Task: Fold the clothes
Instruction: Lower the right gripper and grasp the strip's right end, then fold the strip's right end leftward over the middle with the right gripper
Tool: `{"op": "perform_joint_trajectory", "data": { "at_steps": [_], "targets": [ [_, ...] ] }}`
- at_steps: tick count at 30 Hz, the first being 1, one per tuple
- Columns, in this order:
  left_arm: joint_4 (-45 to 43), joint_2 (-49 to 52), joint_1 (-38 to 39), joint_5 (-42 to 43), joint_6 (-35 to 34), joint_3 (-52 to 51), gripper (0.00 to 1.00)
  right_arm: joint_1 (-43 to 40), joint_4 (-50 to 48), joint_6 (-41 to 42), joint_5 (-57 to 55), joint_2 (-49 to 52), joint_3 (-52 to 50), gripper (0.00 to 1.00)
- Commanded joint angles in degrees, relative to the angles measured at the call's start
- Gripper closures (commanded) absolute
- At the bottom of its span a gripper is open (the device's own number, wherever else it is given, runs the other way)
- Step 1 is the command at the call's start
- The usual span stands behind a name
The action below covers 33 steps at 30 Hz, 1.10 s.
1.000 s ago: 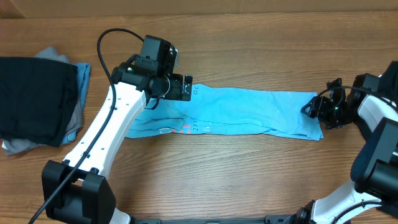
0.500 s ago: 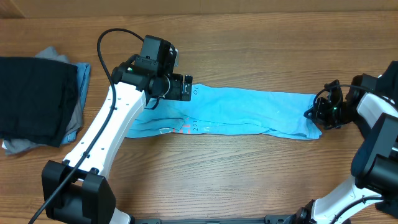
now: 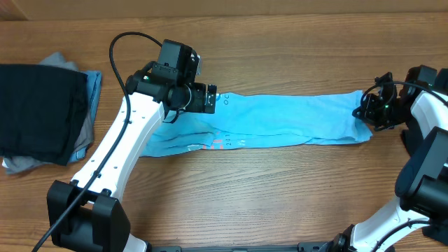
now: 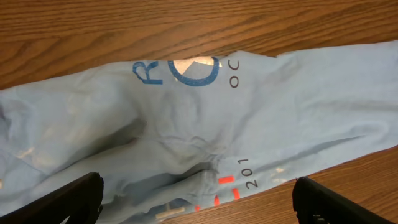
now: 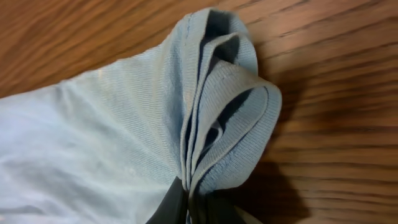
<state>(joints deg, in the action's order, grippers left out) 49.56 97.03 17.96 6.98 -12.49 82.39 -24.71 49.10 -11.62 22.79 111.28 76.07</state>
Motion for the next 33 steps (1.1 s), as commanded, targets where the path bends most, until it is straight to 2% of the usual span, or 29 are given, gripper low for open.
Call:
{"op": "perform_joint_trajectory", "data": {
  "at_steps": [1, 15, 33],
  "targets": [
    [-0.1, 0.2, 0.0, -0.6, -0.6, -0.2, 0.00, -1.2, -0.8, -0.9, -4.9, 0.0, 1.7, 0.96],
    [-0.1, 0.2, 0.0, -0.6, -0.6, -0.2, 0.00, -3.3, 6.2, -3.7, -9.5, 0.0, 12.6, 0.96],
    [-0.1, 0.2, 0.1, -0.6, -0.6, -0.2, 0.00, 0.6, 8.3, -3.7, -9.3, -3.4, 14.4, 0.96]
  ]
}}
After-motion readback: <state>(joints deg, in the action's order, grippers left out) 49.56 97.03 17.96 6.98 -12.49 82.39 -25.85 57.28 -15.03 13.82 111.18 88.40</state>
